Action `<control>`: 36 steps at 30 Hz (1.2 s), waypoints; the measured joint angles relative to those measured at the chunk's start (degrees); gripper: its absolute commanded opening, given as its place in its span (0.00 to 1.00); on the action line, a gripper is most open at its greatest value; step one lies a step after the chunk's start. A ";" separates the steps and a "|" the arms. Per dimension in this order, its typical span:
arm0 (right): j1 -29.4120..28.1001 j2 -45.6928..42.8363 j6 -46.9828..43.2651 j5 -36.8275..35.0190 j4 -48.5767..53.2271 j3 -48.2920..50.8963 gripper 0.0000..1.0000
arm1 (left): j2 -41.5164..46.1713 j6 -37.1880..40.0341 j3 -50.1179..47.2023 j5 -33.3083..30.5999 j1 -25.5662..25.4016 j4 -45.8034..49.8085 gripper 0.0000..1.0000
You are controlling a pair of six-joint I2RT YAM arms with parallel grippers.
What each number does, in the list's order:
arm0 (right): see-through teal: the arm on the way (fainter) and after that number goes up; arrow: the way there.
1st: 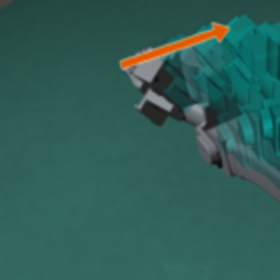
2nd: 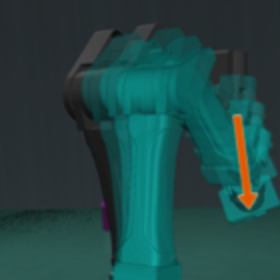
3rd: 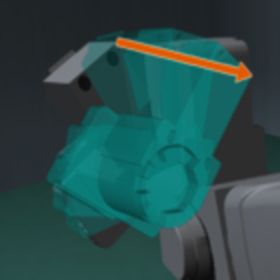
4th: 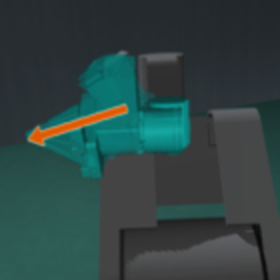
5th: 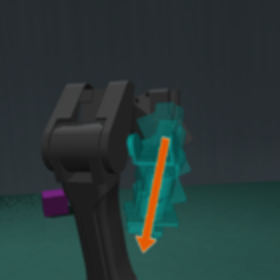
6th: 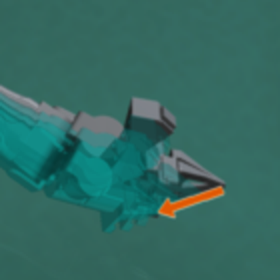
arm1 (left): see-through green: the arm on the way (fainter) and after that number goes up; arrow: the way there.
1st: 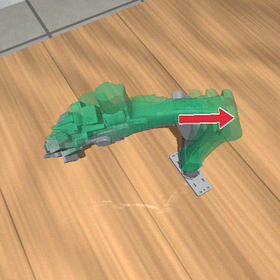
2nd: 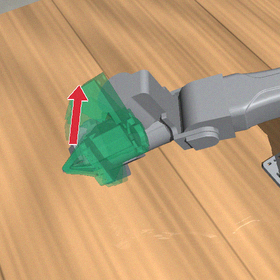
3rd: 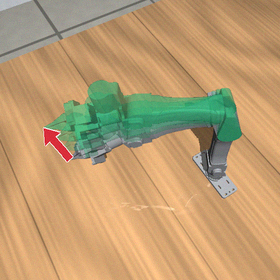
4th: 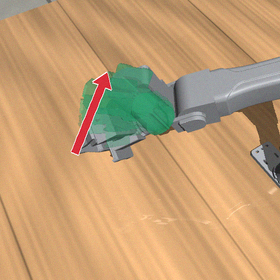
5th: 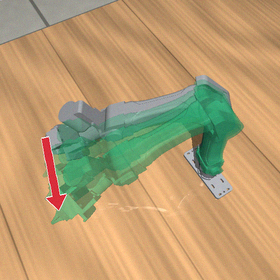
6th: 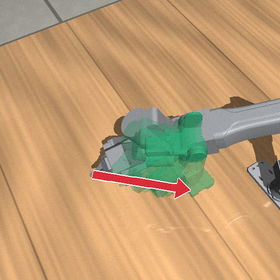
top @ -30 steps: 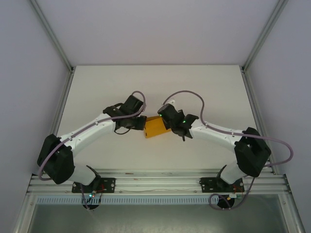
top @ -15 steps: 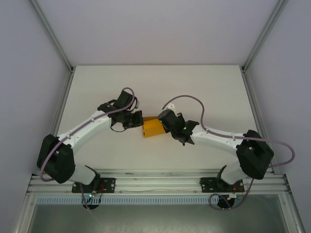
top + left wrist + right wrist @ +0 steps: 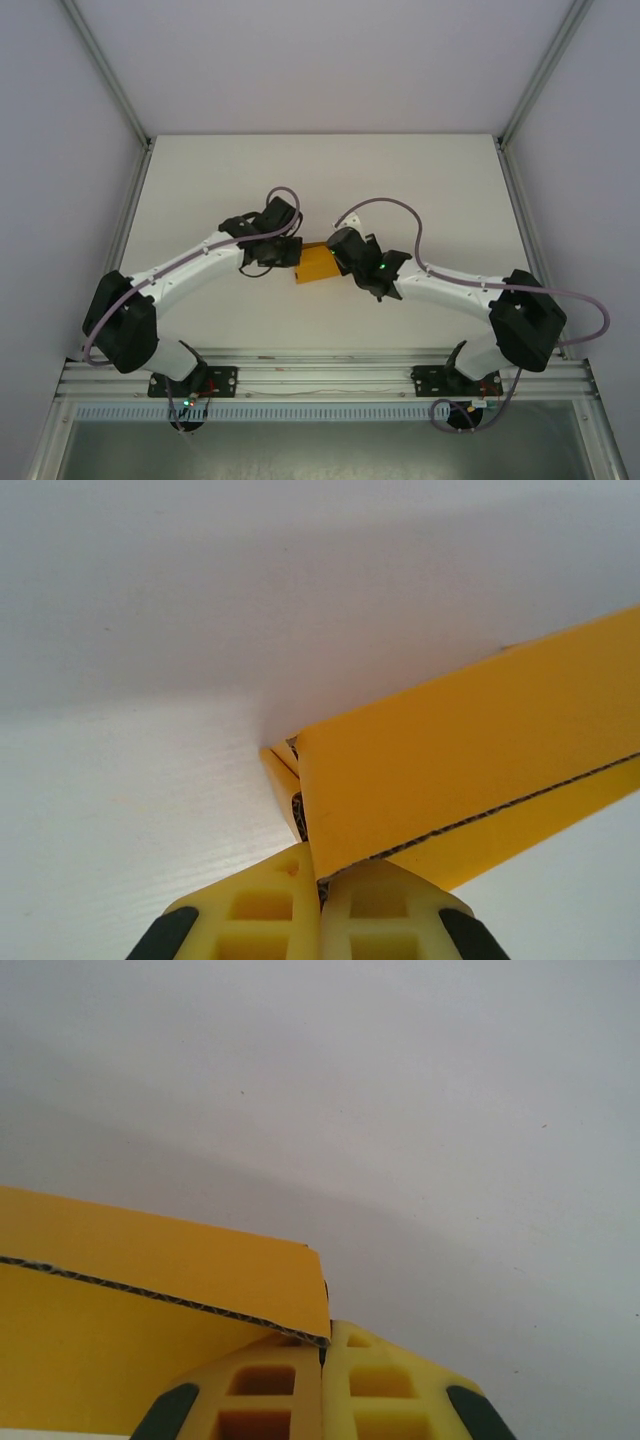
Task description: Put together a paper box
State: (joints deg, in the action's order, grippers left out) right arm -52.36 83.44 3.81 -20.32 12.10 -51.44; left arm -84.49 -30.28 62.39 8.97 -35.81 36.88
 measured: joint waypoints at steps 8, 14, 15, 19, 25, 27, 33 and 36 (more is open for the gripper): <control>0.00 -1.57 1.40 0.37 -1.97 2.25 0.02 | 0.37 -0.37 -3.30 -13.05 -7.15 -3.67 0.00; 0.00 -5.44 3.43 2.16 -1.36 4.68 0.24 | -0.02 -0.90 -4.98 -20.55 -11.10 -6.45 0.00; 0.02 -6.25 3.87 2.62 -1.22 4.98 0.31 | -0.02 -0.92 -5.14 -20.85 -11.28 -7.06 0.00; 1.90 -10.23 6.05 6.62 -0.57 5.25 0.53 | -0.28 -0.72 -5.11 -21.44 -11.82 -8.04 0.00; 8.41 -16.02 8.72 15.37 -1.44 5.27 0.65 | -0.28 -0.70 -5.14 -21.44 -11.85 -8.22 0.00; 8.98 -15.98 9.27 16.74 -1.64 5.14 0.64 | -0.28 -0.68 -5.14 -21.44 -11.85 -8.22 0.00; 11.17 -9.42 12.26 18.32 1.09 0.70 0.58 | -0.31 -0.48 -5.09 -21.70 -12.33 -8.24 0.00; 11.96 -6.51 13.55 18.86 2.05 -0.24 0.53 | -0.31 -0.02 -5.07 -21.70 -12.59 -8.24 0.00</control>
State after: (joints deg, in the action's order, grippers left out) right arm -40.40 76.93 17.37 -1.45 14.15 -51.68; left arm -84.79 -30.30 57.32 -12.73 -48.40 28.64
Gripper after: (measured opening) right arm 0.553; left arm 0.065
